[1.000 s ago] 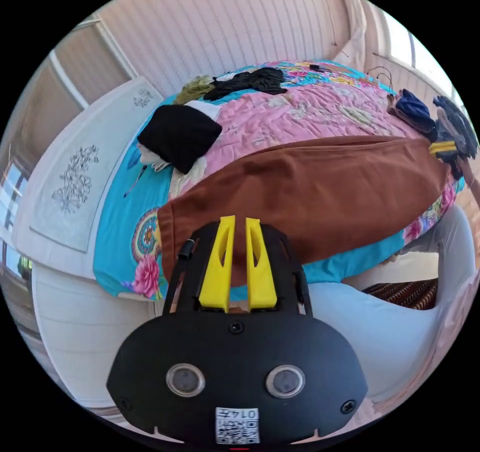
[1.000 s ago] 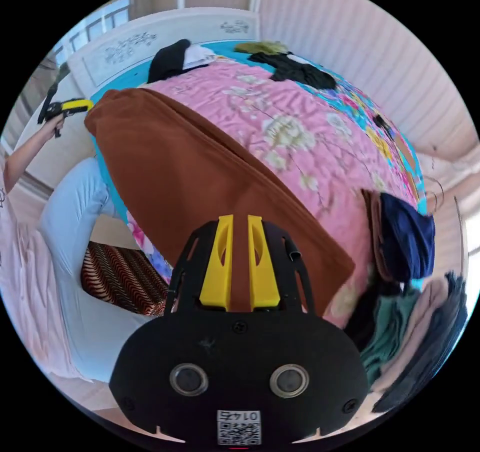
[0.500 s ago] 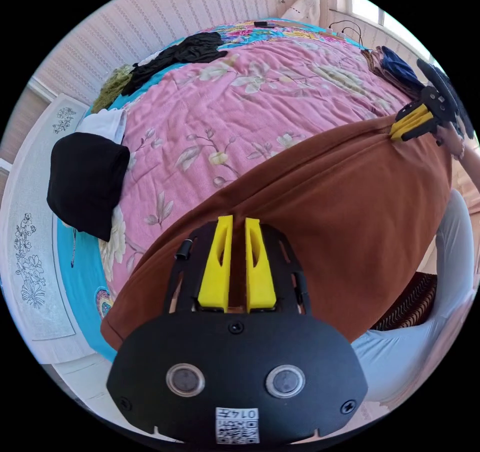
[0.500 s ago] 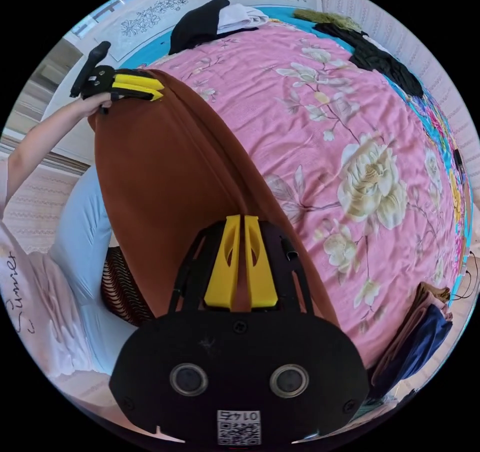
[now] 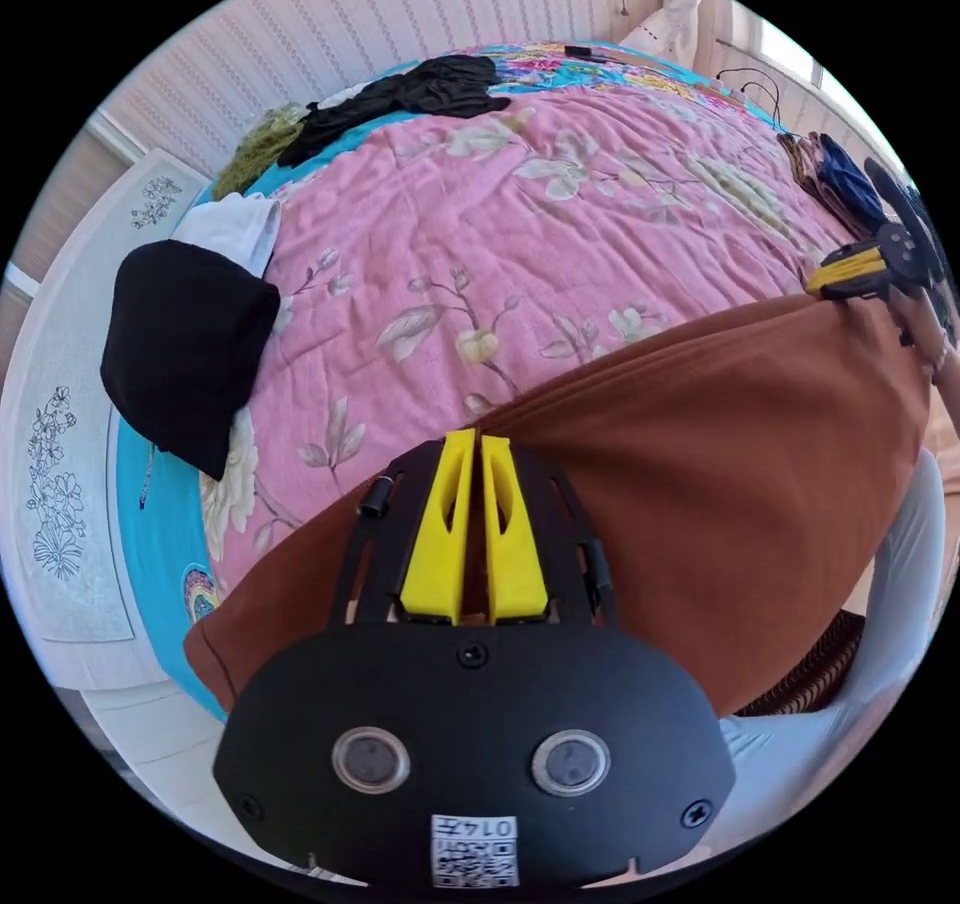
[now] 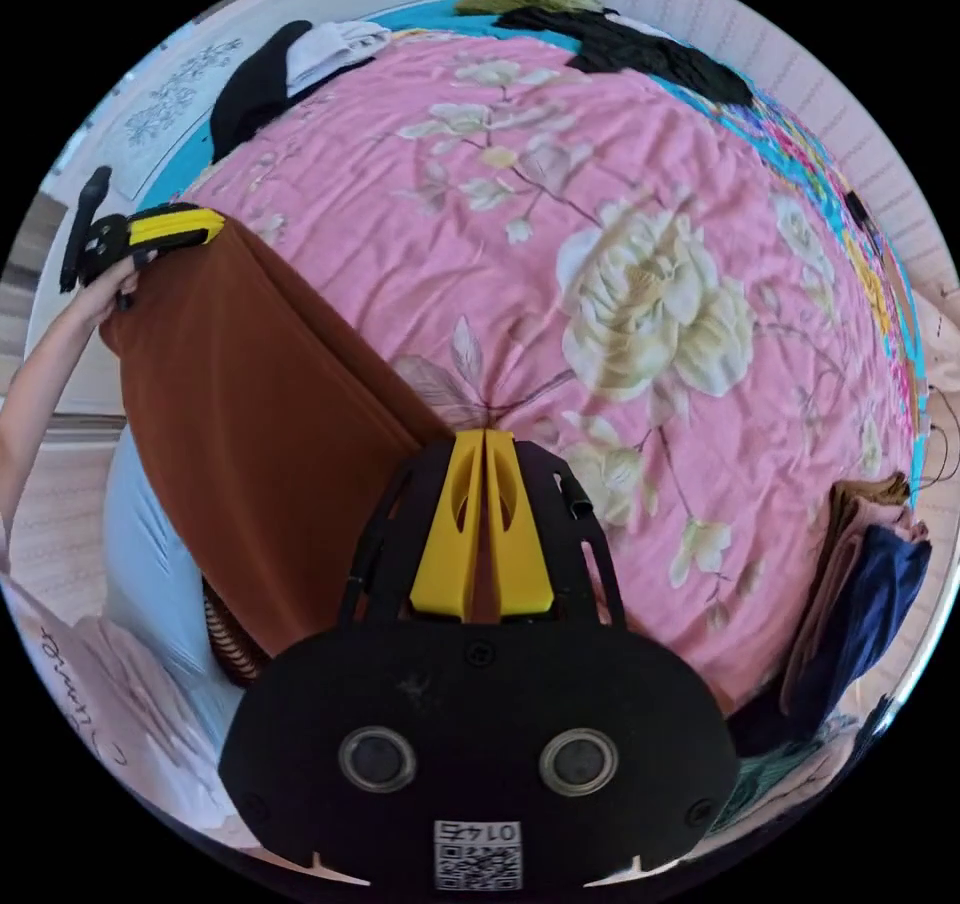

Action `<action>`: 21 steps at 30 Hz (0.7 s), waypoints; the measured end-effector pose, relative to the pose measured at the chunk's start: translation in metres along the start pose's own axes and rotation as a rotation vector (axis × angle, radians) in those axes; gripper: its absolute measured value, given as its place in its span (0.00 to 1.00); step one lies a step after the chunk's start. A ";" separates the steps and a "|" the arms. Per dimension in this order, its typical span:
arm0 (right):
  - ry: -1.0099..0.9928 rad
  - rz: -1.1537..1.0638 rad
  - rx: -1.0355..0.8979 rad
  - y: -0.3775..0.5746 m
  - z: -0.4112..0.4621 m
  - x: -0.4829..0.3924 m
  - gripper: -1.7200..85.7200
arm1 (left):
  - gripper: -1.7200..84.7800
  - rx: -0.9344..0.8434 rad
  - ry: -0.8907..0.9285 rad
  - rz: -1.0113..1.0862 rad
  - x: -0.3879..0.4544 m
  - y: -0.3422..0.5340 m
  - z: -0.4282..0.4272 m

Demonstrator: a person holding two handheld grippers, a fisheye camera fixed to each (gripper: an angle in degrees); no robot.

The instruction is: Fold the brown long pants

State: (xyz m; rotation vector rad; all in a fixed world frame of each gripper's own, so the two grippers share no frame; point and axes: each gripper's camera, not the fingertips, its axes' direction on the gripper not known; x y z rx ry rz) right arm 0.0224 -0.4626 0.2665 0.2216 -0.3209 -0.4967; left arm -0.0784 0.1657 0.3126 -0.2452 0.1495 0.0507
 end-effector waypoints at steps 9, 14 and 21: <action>-0.263 0.307 0.477 0.254 -0.074 0.056 0.03 | 0.06 0.124 -0.016 0.015 0.028 0.013 -0.023; -0.154 0.738 0.538 0.441 -0.068 0.100 0.06 | 0.07 0.217 0.117 0.193 0.107 0.011 -0.050; -0.349 0.957 0.680 0.561 -0.029 0.147 0.10 | 0.10 0.299 0.462 0.511 0.331 -0.063 -0.023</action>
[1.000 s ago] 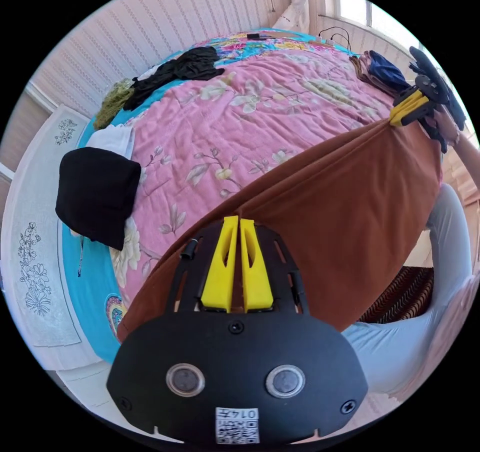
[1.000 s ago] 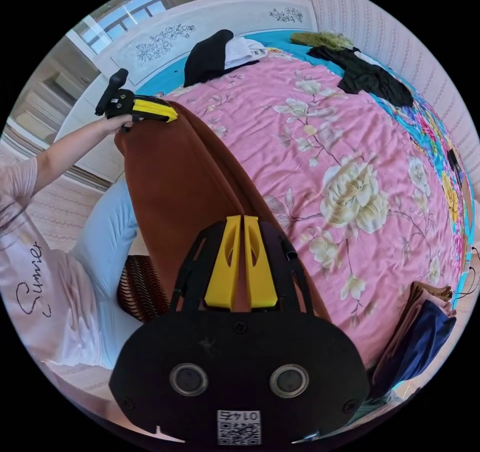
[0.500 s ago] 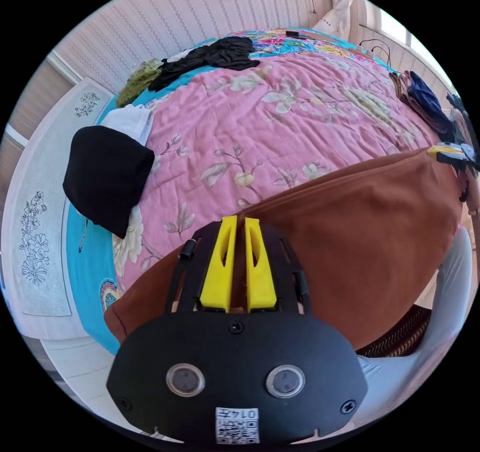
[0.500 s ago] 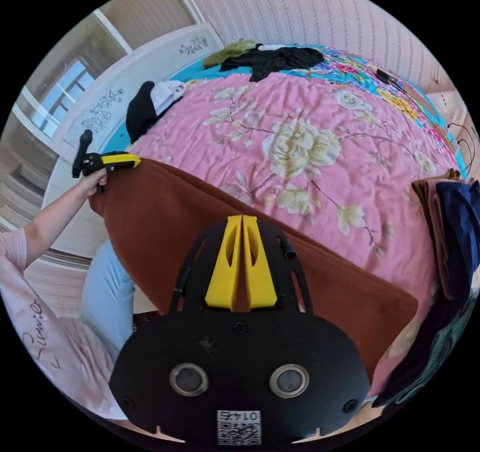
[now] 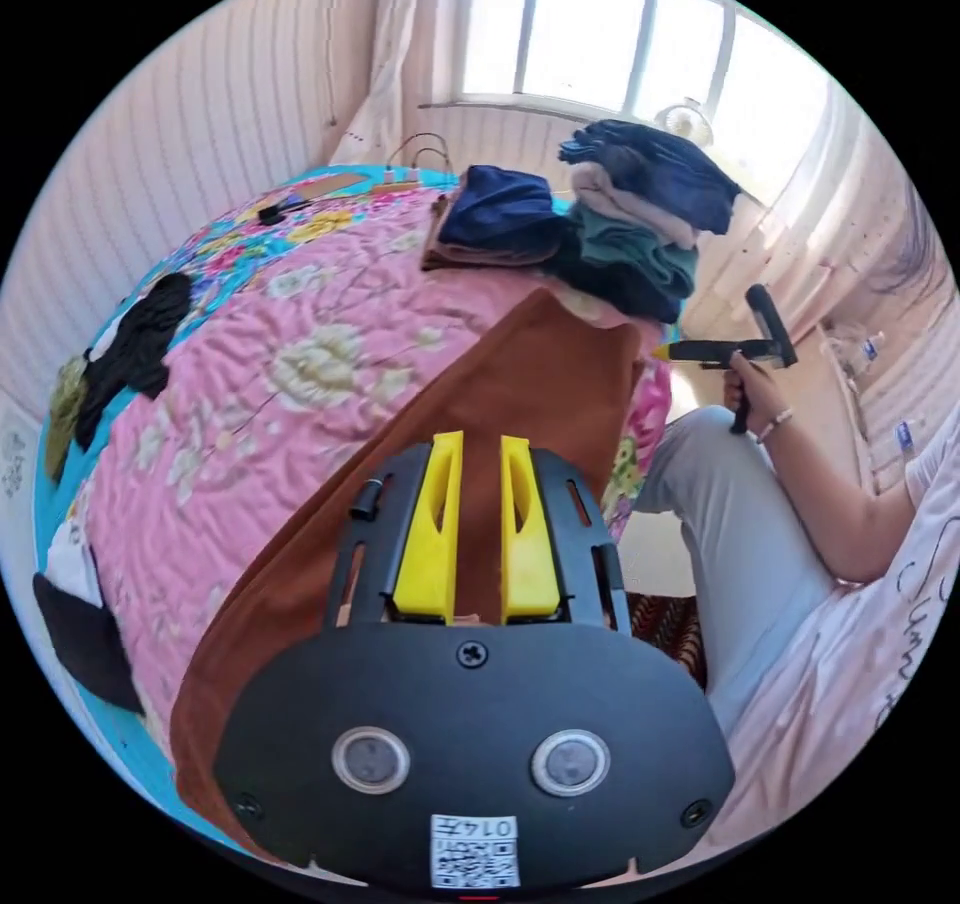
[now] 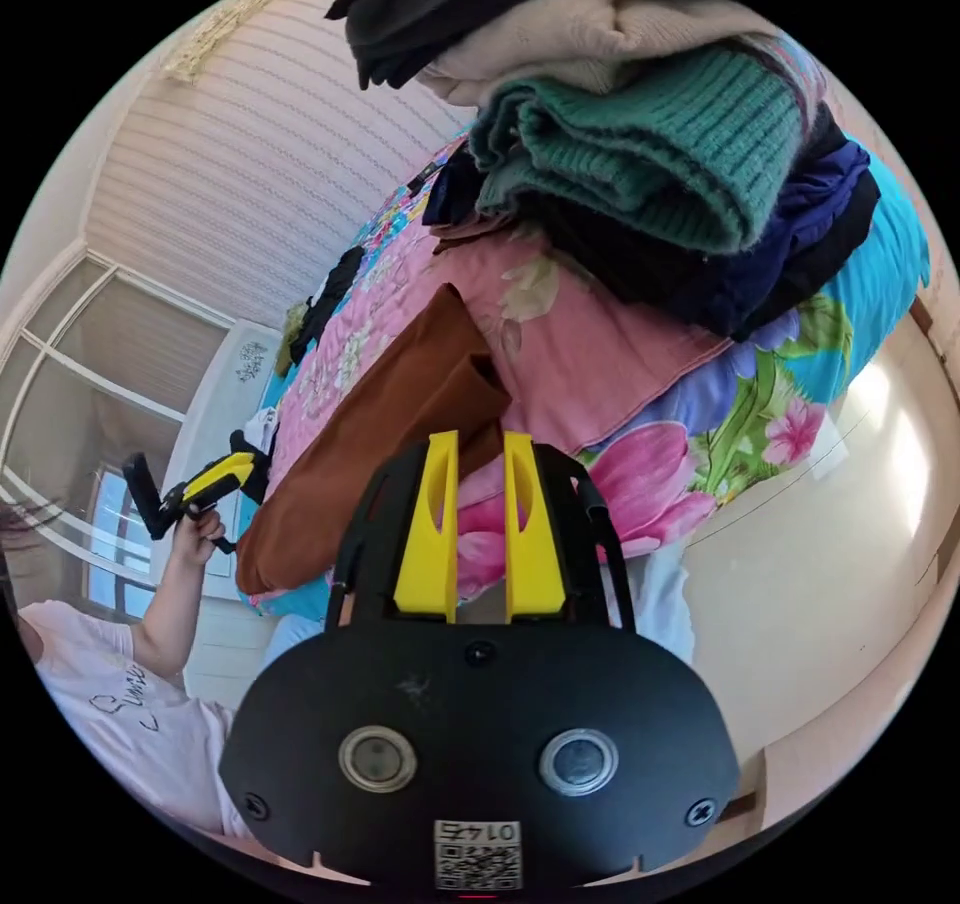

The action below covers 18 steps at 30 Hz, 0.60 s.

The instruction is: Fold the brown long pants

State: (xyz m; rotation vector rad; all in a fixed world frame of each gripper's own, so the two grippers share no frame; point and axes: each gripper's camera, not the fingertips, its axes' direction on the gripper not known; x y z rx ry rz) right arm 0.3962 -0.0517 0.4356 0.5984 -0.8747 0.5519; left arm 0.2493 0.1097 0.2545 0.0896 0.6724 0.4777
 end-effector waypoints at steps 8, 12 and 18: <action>-0.112 -0.019 -0.167 -0.005 0.010 0.062 0.06 | 0.11 -0.181 0.038 0.212 0.137 -0.086 0.191; -0.089 -0.060 -0.170 -0.001 -0.004 0.080 0.04 | 0.02 -0.263 -0.033 0.234 0.138 -0.090 0.238; -0.142 -0.025 -0.118 0.009 -0.032 0.115 0.05 | 0.02 -0.220 0.141 0.163 0.122 -0.088 0.250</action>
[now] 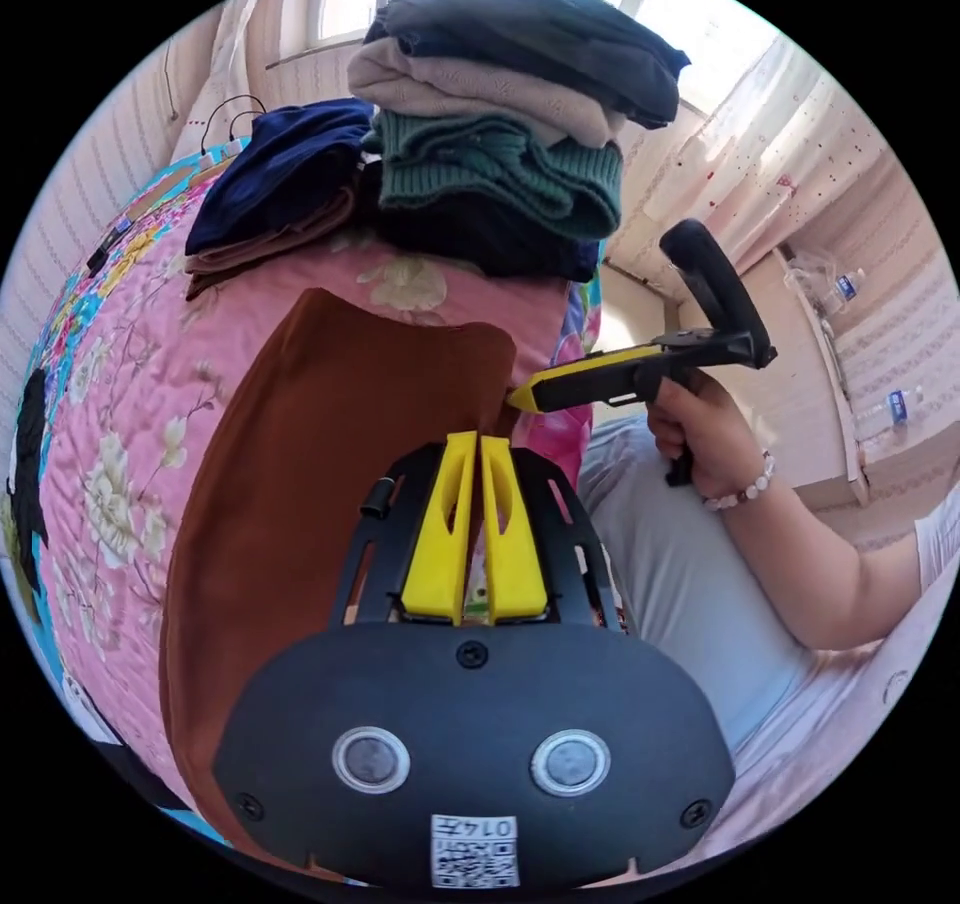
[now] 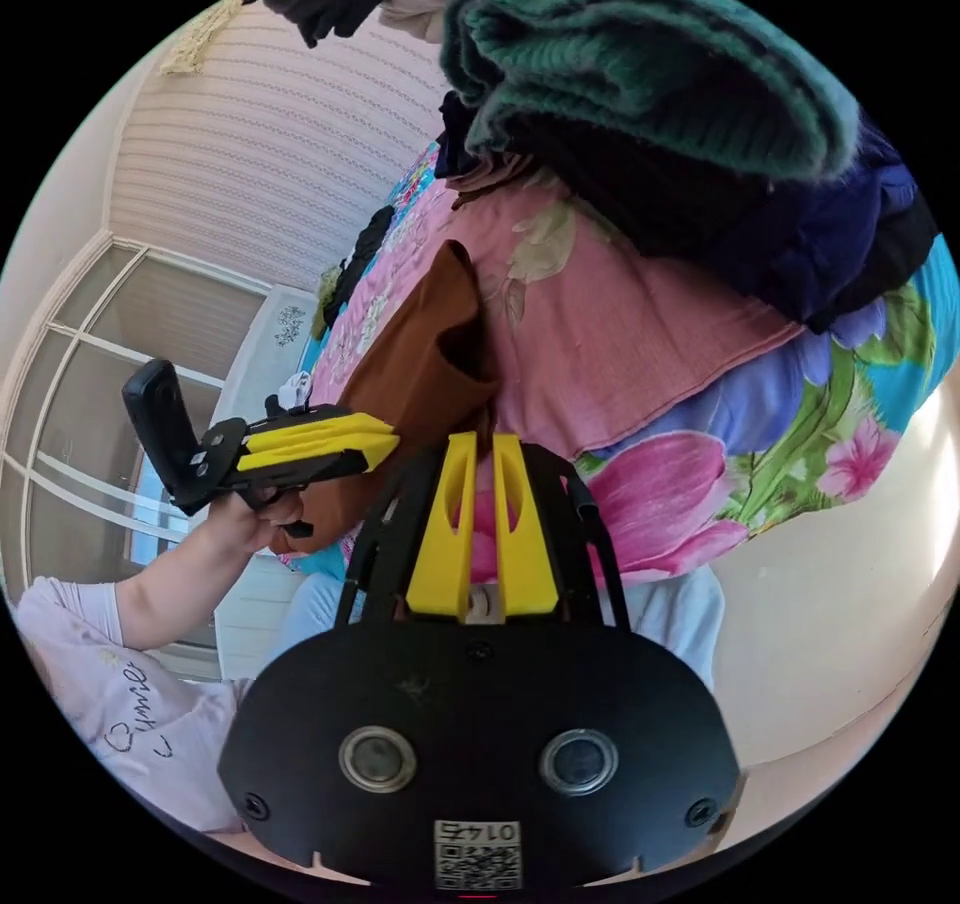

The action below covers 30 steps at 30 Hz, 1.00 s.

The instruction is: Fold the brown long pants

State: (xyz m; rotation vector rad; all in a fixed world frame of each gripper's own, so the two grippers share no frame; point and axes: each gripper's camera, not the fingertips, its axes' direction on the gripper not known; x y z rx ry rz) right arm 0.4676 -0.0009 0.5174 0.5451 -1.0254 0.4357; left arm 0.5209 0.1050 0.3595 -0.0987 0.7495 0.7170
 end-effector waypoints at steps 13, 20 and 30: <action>-0.040 -0.004 0.092 0.020 -0.036 0.039 0.13 | 0.10 -0.005 -0.191 -0.193 -0.111 -0.049 0.040; -0.184 -0.181 0.184 0.033 -0.058 0.042 0.04 | 0.11 -0.075 -0.241 0.030 -0.089 -0.118 0.107; -0.468 -0.412 0.115 0.030 -0.054 0.034 0.03 | 0.03 -0.036 -0.147 0.017 -0.086 -0.121 0.108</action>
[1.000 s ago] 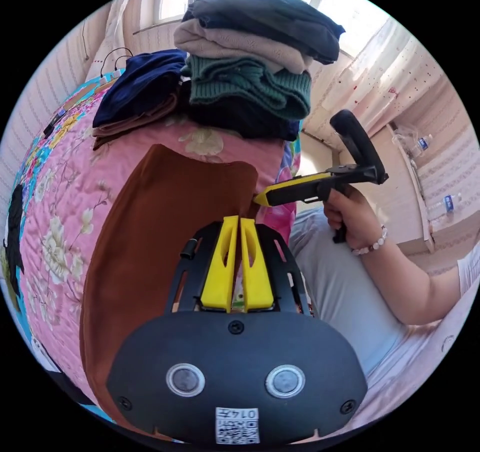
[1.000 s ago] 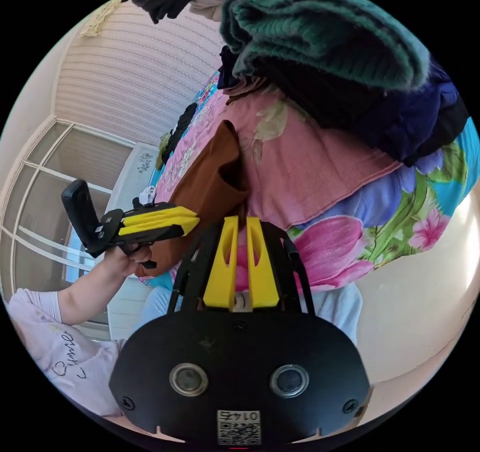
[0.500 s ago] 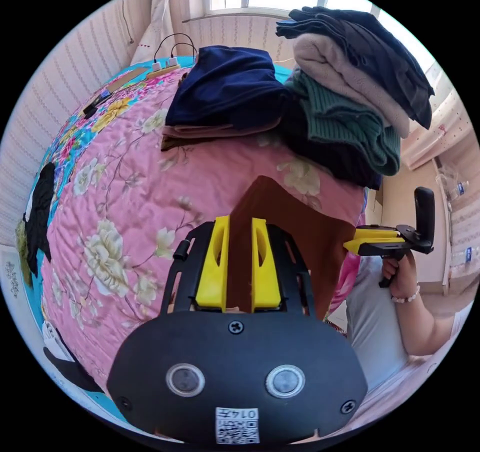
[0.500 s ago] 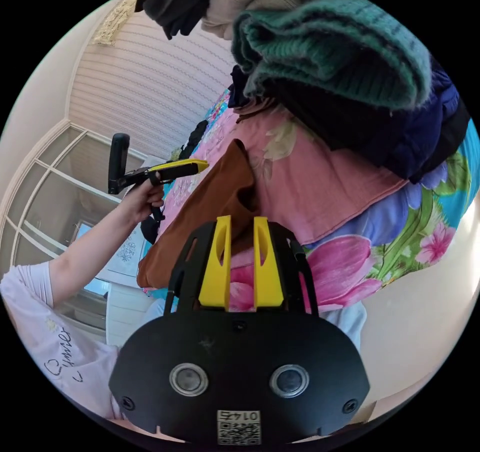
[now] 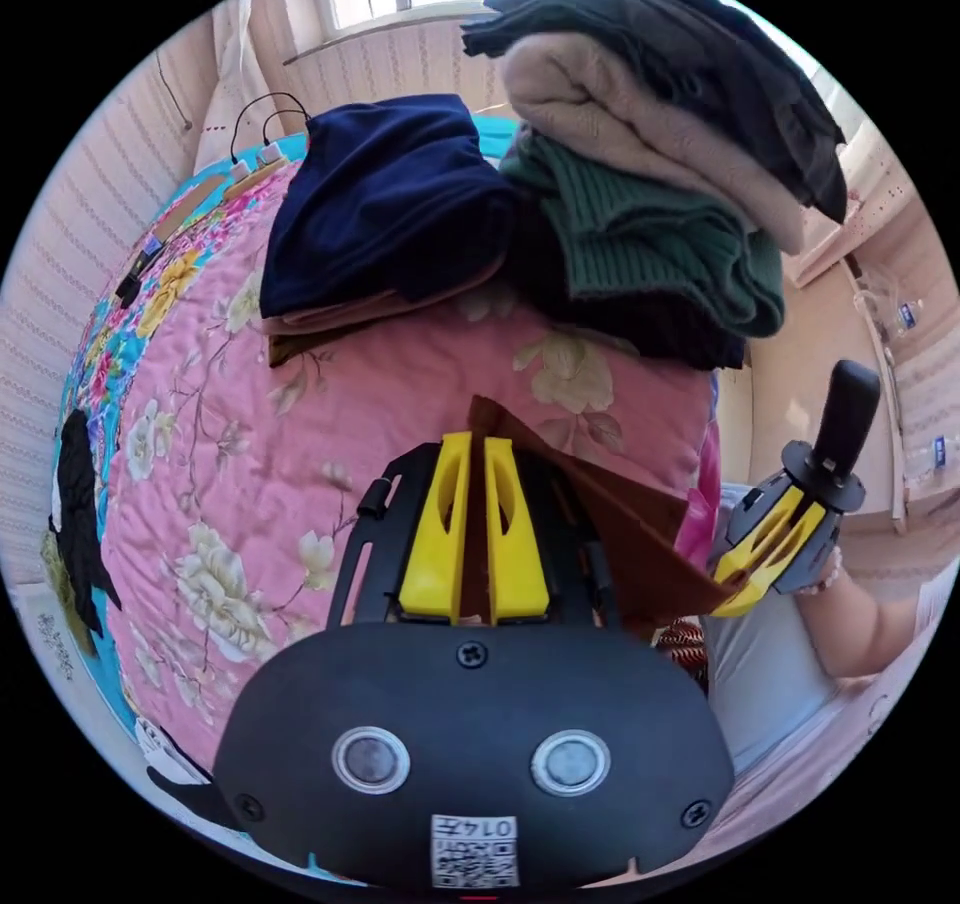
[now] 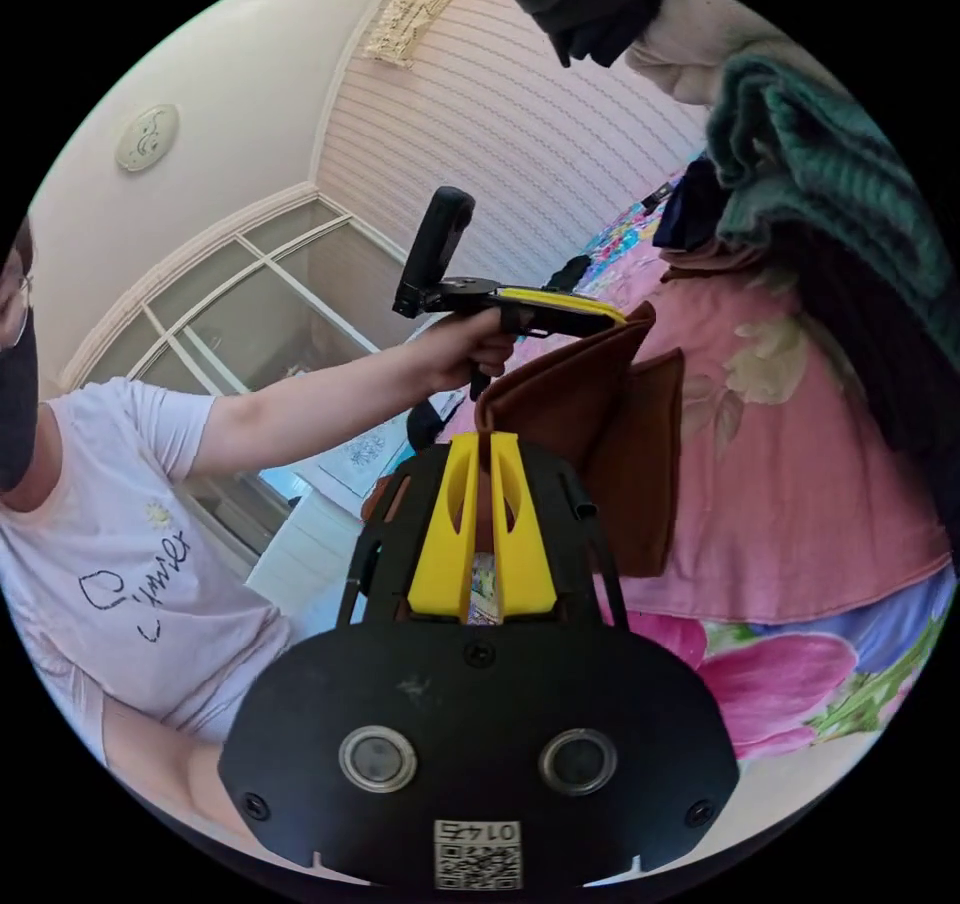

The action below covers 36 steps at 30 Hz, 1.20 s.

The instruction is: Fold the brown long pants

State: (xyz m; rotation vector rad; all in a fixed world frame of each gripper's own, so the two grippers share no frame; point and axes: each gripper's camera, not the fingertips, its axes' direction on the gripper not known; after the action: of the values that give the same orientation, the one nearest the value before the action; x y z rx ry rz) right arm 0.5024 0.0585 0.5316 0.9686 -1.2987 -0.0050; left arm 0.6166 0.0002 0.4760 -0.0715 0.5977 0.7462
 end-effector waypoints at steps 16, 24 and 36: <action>0.361 0.324 -0.059 0.012 -0.020 0.025 0.03 | 0.03 -0.166 -0.160 0.141 0.039 -0.031 0.039; 0.414 0.365 -0.177 0.000 0.012 0.037 0.05 | 0.07 -0.272 -0.289 0.239 0.057 -0.027 0.049; 0.483 0.425 -0.111 -0.002 0.024 0.038 0.11 | 0.13 -0.292 0.001 0.031 -0.013 -0.005 0.002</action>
State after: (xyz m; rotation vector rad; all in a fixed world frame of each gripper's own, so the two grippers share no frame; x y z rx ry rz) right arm 0.4962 0.0239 0.5596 0.5377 -1.0170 0.4539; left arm 0.6132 -0.0107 0.4834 -0.3326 0.4878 0.8598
